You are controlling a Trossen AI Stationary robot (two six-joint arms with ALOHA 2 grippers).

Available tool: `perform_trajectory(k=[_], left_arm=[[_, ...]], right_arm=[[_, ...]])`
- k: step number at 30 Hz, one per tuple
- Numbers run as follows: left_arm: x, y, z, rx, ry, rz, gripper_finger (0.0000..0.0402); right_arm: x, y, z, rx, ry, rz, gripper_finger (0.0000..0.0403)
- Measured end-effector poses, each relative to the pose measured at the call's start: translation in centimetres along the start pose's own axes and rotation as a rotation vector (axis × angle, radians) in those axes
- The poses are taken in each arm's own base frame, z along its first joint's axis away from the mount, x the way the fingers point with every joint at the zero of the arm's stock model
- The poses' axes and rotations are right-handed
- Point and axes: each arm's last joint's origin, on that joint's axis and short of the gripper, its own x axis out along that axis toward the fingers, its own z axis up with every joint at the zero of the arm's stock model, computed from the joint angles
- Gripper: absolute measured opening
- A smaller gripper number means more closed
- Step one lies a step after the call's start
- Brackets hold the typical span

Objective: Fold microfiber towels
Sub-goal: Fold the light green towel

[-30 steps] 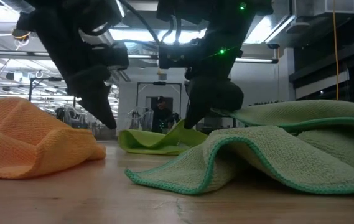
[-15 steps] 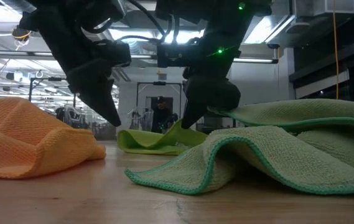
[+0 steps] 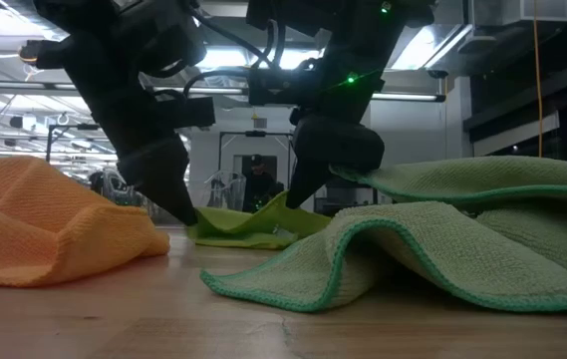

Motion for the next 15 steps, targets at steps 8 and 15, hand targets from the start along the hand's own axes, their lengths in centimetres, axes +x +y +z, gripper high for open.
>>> perform_trajectory(k=[8,15], left_arm=[[-0.01,-0.04,-0.01,0.016,0.004,-0.01,0.0143],[0.24,0.37,0.0,0.011,0.037,-0.024,0.0071]], right_arm=[[0.0,0.0,0.01,0.0,-0.001,0.0,0.0006],[-0.01,0.0,0.01,0.001,-0.001,0.0,0.0006]])
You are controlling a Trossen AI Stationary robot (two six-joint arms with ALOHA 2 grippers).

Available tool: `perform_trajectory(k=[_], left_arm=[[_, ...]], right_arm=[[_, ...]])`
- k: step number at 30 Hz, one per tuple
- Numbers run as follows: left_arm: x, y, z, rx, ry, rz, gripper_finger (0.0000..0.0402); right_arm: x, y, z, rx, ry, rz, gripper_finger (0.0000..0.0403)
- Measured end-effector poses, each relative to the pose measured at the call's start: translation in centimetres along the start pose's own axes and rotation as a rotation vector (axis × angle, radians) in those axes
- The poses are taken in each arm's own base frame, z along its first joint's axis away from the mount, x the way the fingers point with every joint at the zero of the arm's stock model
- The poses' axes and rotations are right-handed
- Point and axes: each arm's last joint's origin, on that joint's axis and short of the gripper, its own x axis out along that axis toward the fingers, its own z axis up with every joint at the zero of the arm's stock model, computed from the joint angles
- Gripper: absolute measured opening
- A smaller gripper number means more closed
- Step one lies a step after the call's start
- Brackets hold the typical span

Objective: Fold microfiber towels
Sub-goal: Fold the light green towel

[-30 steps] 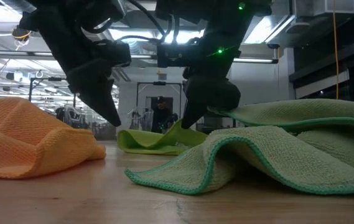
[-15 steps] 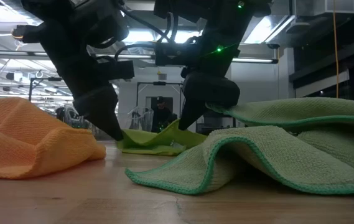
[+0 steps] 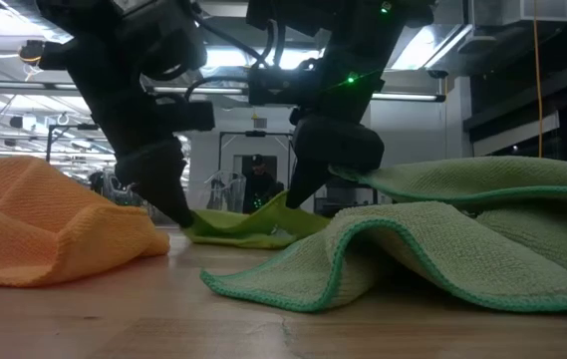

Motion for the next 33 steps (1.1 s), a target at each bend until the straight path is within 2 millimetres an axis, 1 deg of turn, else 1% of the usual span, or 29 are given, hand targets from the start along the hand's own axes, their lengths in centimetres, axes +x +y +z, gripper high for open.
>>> perform_trajectory(k=[2,3,7,11,13,18,21,23,26,33], left_arm=[[0.0,0.0,0.0,-0.002,0.004,0.002,0.0024],[0.0,0.0,-0.1,-0.012,0.007,0.003,0.0013],[0.0,0.0,-0.1,-0.024,0.016,-0.011,0.0003],[0.0,0.0,-0.1,-0.025,0.023,-0.022,0.0001],[0.0,0.0,-0.1,-0.024,0.026,-0.023,0.0001],[-0.1,0.2,-0.6,-0.005,0.068,-0.001,0.0001],[-0.1,0.4,-1.0,-0.037,0.105,0.019,0.0002],[-0.2,0.5,-1.2,-0.059,0.123,0.031,0.0008],[-0.2,0.6,-1.3,-0.057,0.142,0.035,0.003],[-0.2,0.6,-1.3,-0.039,0.14,0.034,0.01]], right_arm=[[0.0,0.1,0.0,-0.002,-0.004,0.002,0.0006],[-0.1,0.2,0.1,-0.002,-0.008,0.006,0.0006],[-0.2,0.5,0.5,-0.011,-0.05,0.077,0.0006],[-0.3,0.9,1.5,0.012,-0.146,0.191,0.0006],[-0.4,1.1,1.6,-0.003,-0.161,0.231,0.0006],[-0.1,1.1,0.8,0.008,-0.099,0.215,0.0006],[0.3,1.2,0.3,0.024,-0.076,0.191,0.0006],[0.5,1.2,0.2,0.029,-0.085,0.185,0.0007],[0.6,1.3,0.3,0.037,-0.114,0.196,0.0018],[0.2,1.7,1.6,0.034,-0.246,0.331,0.008]])
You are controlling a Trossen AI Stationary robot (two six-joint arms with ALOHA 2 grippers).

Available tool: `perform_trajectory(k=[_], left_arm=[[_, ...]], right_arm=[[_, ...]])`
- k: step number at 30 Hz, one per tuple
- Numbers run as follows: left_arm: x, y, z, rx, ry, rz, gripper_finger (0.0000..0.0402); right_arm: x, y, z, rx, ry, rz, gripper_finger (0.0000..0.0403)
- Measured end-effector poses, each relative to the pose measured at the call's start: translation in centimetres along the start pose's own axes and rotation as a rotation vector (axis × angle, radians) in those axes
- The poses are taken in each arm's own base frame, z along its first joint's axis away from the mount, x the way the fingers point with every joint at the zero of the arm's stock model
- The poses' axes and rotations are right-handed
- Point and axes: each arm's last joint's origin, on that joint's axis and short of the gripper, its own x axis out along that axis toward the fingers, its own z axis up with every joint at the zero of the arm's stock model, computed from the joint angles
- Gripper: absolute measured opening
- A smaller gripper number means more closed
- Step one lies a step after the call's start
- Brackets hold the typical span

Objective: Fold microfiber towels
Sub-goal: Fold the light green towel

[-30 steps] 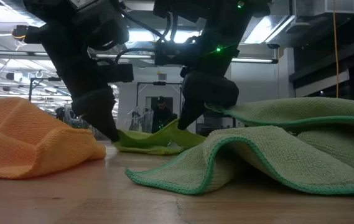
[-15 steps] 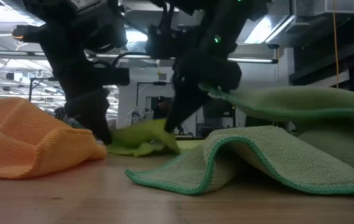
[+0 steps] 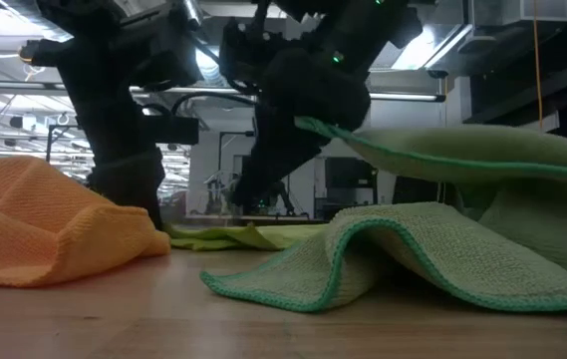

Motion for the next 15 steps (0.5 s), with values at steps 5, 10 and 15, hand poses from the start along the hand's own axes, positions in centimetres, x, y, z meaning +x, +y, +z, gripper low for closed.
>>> perform_trajectory(k=[5,10,15], left_arm=[[-0.1,0.1,0.0,-0.002,0.002,0.002,0.0127],[-0.7,0.6,-0.3,0.017,0.062,0.044,0.0128],[-3.3,0.9,1.1,-0.019,0.053,0.058,0.013]], right_arm=[[0.0,0.0,0.3,-0.015,-0.03,0.002,0.0114],[-0.2,-0.2,0.4,-0.014,-0.031,-0.056,0.0123],[-3.1,-1.3,1.1,-0.001,-0.044,-0.302,0.0124]])
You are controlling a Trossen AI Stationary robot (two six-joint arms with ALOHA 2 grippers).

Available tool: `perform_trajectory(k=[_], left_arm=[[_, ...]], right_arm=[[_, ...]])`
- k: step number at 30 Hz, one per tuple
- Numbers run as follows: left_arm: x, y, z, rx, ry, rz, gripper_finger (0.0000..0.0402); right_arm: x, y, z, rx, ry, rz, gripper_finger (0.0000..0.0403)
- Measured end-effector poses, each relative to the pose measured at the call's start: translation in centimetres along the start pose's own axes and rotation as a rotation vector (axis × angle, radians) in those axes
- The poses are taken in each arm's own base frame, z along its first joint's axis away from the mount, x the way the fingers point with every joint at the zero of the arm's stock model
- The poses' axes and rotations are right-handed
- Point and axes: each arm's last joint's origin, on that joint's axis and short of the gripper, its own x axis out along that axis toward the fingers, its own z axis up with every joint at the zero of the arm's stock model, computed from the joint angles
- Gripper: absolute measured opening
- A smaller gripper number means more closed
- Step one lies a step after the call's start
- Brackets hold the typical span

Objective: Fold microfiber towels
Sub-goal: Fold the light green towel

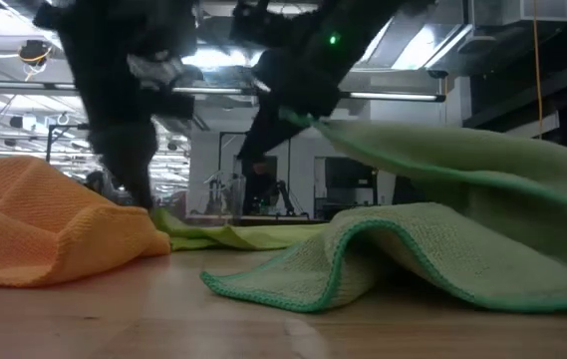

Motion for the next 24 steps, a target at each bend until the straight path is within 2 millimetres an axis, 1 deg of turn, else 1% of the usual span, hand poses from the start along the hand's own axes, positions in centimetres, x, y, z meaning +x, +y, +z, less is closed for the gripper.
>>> perform_trajectory(k=[3,6,12,14,17,19,22,24], left_arm=[[-1.7,0.2,0.9,0.003,-0.065,-0.015,0.0129],[-2.9,0.6,1.4,-0.01,-0.118,-0.036,0.0128],[-3.6,1.0,1.5,-0.027,-0.162,-0.018,0.0127],[-3.6,1.1,1.5,-0.028,-0.169,-0.006,0.0127],[-3.6,1.1,1.6,-0.031,-0.177,0.0,0.0127],[-3.6,1.1,1.6,-0.033,-0.185,0.012,0.0127],[-3.6,1.1,1.6,-0.037,-0.19,0.011,0.0127],[-3.5,1.1,1.7,-0.043,-0.193,0.01,0.0127]], right_arm=[[-1.9,-1.2,0.0,0.036,0.038,-0.094,0.0124],[-4.1,-2.4,-0.7,0.087,0.119,-0.201,0.0124],[-8.7,-5.0,-3.2,0.215,0.318,-0.408,0.0124],[-10.3,-5.5,-4.3,0.283,0.397,-0.463,0.0124],[-12.5,-5.3,-5.9,0.353,0.549,-0.516,0.0124],[-13.6,-4.5,-6.5,0.392,0.602,-0.51,0.0124],[-15.1,-2.9,-7.1,0.348,0.64,-0.342,0.0124],[-16.1,-2.0,-7.5,0.349,0.633,-0.305,0.0124]])
